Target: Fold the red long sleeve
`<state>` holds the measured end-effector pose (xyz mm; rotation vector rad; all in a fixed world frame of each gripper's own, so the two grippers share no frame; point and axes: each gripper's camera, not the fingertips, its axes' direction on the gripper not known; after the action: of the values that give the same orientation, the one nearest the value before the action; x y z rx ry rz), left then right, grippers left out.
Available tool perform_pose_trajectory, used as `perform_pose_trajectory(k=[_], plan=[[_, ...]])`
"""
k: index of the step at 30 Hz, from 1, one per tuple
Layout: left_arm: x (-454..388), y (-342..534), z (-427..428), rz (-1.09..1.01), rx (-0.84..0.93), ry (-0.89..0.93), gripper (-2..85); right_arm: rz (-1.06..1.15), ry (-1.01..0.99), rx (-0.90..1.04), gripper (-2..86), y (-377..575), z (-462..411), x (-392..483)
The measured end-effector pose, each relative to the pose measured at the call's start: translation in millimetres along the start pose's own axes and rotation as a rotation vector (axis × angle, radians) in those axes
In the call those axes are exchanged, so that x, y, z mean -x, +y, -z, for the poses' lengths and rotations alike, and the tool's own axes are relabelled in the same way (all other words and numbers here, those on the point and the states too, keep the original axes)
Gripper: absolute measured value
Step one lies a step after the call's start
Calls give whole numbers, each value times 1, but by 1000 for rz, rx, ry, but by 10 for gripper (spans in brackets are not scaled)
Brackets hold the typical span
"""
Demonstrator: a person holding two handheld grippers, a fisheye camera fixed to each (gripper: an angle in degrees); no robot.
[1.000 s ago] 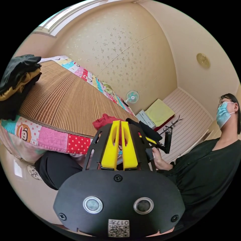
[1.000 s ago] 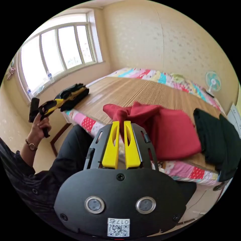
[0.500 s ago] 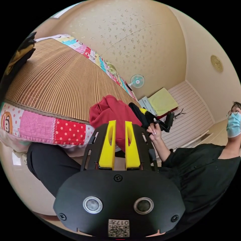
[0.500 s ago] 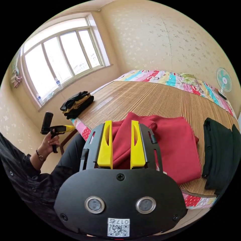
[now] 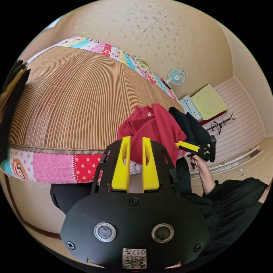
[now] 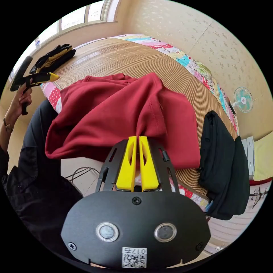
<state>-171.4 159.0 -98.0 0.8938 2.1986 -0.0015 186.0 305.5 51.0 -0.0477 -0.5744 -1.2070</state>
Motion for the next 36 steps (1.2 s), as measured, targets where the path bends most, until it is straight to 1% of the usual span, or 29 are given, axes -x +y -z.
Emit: perform_pose_trajectory(k=[2, 3, 5, 6, 8, 9, 10, 11, 12, 14, 15, 17, 18, 20, 21, 23, 24, 26, 27, 29, 30, 32, 33, 35, 36], plan=[[28, -11, -23, 91, 53, -86, 95, -75, -15, 44, 22, 50, -3, -7], [35, -13, -29, 118, 70, -93, 103, -91, -22, 42, 22, 63, -2, -9], [60, -11, -54, 195, 141, -3, 105, -152, -88, -15, 21, 107, 9, -18], [65, -8, -56, 213, 138, 21, 100, -170, -111, -33, 21, 115, 14, -21], [80, 8, -59, 276, 109, 71, 77, -197, -287, -98, 20, 141, 30, -37], [85, 12, -59, 287, 108, 90, 68, -196, -339, -108, 19, 146, 33, -41], [96, 20, -59, 317, 109, 159, 50, -184, -444, -117, 19, 152, 36, -48], [108, 28, -55, 332, 71, 280, 41, -149, -536, -137, 19, 157, 40, -53], [113, 33, -51, 325, 38, 370, 36, -121, -580, -153, 18, 160, 43, -54], [121, 40, -38, 211, -83, 774, 19, -12, -713, -233, 18, 166, 60, -58], [117, 40, -35, 158, -100, 838, 15, 15, -739, -253, 18, 167, 66, -59], [82, 35, -19, -91, -115, 1000, 5, 121, -824, -329, 19, 167, 91, -59], [71, 34, -14, -156, -114, 1044, 4, 145, -844, -349, 20, 167, 98, -59], [30, 30, 9, -408, -157, 1242, 0, 252, -930, -426, 23, 165, 127, -53], [21, 29, 16, -467, -178, 1297, -1, 280, -952, -440, 24, 165, 135, -50], [-8, 29, 53, -679, -279, 1571, -3, 388, -1032, -474, 30, 165, 167, -41], [-13, 30, 63, -733, -307, 1642, -4, 411, -1045, -484, 32, 167, 176, -40], [-33, 39, 104, -928, -397, 1915, -5, 491, -1075, -542, 39, 183, 206, -47], [-38, 42, 112, -961, -406, 1972, -5, 506, -1079, -555, 41, 188, 212, -50], [-57, 58, 139, -1046, -410, 2144, -5, 494, -1038, -606, 49, 211, 233, -71], [-61, 65, 144, -1057, -413, 2170, -5, 472, -1018, -622, 50, 217, 236, -78], [-78, 93, 155, -1071, -402, 2281, -5, 329, -950, -681, 60, 236, 240, -113], [-82, 101, 156, -1071, -397, 2308, -5, 291, -938, -686, 63, 239, 238, -122], [-97, 134, 160, -1071, -397, 2385, -5, 139, -906, -660, 79, 243, 228, -153], [-100, 141, 161, -1067, -394, 2397, -5, 112, -899, -654, 83, 243, 225, -158]])
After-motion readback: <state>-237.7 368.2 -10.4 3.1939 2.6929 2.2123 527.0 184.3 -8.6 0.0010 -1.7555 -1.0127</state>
